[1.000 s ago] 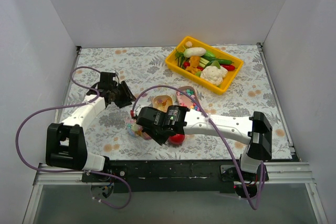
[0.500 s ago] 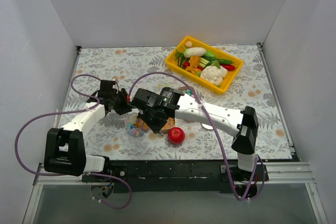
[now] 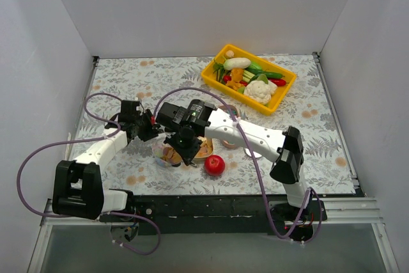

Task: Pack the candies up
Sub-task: Place the fake candies in the packing bottle.

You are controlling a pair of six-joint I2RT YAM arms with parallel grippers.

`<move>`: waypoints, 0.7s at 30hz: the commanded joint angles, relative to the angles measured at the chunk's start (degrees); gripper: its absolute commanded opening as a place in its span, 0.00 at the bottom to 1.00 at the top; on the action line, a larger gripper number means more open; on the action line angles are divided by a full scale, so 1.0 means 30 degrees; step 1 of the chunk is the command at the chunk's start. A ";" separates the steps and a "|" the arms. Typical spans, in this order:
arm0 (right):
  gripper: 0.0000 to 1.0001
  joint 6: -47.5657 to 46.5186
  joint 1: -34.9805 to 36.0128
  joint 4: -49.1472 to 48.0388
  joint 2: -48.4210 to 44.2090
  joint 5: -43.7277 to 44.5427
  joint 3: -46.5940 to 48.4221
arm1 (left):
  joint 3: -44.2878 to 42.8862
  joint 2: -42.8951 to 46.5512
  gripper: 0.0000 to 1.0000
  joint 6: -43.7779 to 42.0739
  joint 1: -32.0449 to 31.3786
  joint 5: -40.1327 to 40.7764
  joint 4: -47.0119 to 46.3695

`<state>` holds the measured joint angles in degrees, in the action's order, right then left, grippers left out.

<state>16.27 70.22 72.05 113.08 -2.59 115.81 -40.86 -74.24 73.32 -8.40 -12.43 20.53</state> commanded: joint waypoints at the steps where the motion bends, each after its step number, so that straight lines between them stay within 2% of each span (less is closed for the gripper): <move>1: 0.01 0.0198 -0.0815 0.0973 0.0394 -0.2063 0.1505 | 0.0261 0.1073 0.35 -0.0007 0.0047 0.0772 -0.0545; 10: 0.01 0.0874 -0.2134 0.0944 0.0481 -0.4525 0.0889 | 0.0994 0.1952 0.34 -0.0035 0.0018 0.1096 -0.1366; 21: 0.01 0.1108 -0.2457 0.0973 0.0774 -0.6986 0.0802 | 0.1140 0.2245 0.34 -0.0505 -0.0245 0.1036 -0.2421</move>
<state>18.72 63.11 74.06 114.85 -17.82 117.62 -37.87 -69.58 72.88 -8.69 -10.04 14.98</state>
